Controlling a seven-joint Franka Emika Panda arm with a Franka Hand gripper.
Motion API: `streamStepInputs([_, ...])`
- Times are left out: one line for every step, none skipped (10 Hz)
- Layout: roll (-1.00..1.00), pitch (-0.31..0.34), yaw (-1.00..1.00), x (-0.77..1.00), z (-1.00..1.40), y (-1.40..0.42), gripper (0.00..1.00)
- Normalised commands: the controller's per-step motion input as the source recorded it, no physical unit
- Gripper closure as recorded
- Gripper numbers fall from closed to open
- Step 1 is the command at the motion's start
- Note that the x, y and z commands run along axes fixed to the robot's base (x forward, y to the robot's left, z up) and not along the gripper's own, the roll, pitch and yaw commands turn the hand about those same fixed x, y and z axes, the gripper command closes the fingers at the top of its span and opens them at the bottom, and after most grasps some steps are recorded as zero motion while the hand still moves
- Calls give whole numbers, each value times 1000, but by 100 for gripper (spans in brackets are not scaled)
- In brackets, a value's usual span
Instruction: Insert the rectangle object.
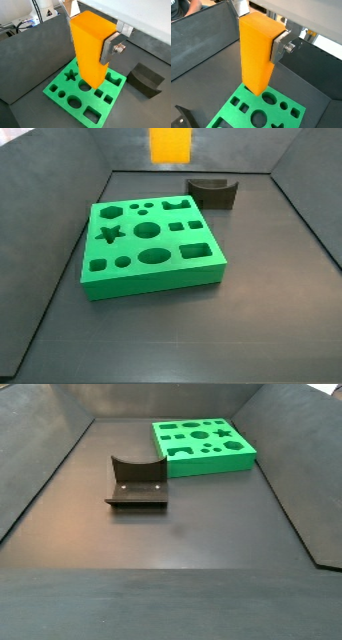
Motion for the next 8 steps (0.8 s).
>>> streamStepInputs([0, -91, 143, 69, -1000, -209, 100])
streamStepInputs([0, 13, 440, 454, -1000, -63, 100])
streamStepInputs([-80, 61, 537, 537, -1000, -117, 100])
streamStepInputs([-61, 79, 554, 523, -1000, -160, 100])
streamStepInputs([-17, 103, 560, 520, -1000, -249, 100])
streamStepInputs([-21, 189, 0, 866, -757, -240, 100])
streamStepInputs([0, 203, 0, 857, -751, -180, 100])
streamStepInputs([-71, 214, 0, 529, -691, -9, 100])
